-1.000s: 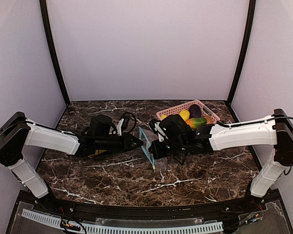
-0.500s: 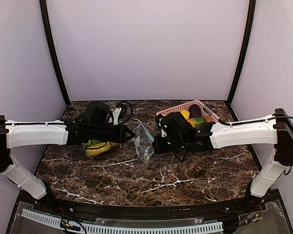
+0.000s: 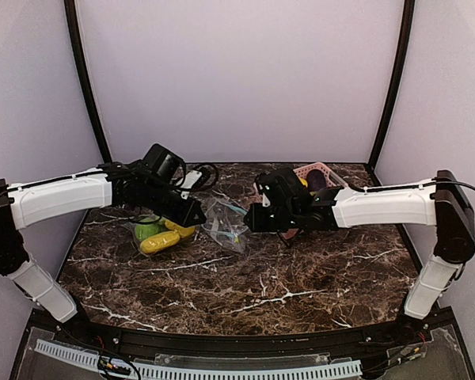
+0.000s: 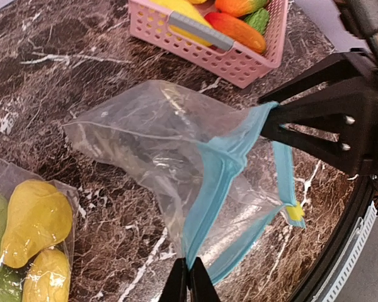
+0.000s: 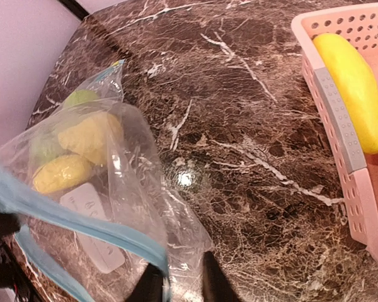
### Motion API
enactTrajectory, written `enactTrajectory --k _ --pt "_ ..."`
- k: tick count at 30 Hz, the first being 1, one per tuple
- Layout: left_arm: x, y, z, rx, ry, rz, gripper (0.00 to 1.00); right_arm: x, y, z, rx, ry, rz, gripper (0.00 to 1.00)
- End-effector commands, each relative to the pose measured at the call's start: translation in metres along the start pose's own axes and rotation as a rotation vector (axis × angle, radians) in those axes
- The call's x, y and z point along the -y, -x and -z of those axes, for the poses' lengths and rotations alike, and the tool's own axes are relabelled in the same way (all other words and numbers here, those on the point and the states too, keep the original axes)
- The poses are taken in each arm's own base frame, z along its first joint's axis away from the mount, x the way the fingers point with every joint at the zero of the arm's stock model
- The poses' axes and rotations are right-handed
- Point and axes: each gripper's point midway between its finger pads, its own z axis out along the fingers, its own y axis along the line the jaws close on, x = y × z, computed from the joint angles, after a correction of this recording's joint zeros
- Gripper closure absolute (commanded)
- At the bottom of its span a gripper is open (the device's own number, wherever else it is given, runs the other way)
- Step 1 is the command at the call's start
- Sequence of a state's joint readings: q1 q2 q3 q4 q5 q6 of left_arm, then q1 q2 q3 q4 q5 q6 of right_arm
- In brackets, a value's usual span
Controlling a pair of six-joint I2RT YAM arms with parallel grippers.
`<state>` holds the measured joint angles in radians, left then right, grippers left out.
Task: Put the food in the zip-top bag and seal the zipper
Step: Adjust the zipper food storage bag, then pick up the fake fruit from the bin.
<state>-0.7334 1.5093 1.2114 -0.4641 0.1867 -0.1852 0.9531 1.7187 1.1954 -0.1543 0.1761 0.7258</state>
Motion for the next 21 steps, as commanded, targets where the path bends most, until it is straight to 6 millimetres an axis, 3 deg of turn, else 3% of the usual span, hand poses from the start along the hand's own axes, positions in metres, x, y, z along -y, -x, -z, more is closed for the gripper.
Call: enactTrajectory --k 1,4,6,8,13,21 --pt "-0.013 -0.010 -0.003 -0.076 -0.081 0.052 0.99 -0.032 0.012 0.009 0.004 0.176 0.114 0.65" --pt "-0.021 0.001 -0.002 -0.051 -0.096 0.072 0.99 -0.050 0.017 0.033 -0.001 0.269 0.197 0.41" --pt "-0.029 0.006 0.001 -0.031 -0.079 0.077 0.99 -0.047 0.021 0.051 0.009 0.260 0.231 0.28" --pt "-0.036 0.010 0.005 -0.007 -0.067 0.084 0.99 -0.032 0.030 0.067 0.026 0.206 0.239 0.22" --pt "-0.047 0.008 0.009 0.039 -0.054 0.096 0.99 0.023 0.036 0.078 0.000 0.058 0.205 0.18" --pt "-0.048 0.003 0.017 0.041 -0.041 0.086 0.99 0.107 0.045 0.063 -0.125 -0.158 0.148 0.23"
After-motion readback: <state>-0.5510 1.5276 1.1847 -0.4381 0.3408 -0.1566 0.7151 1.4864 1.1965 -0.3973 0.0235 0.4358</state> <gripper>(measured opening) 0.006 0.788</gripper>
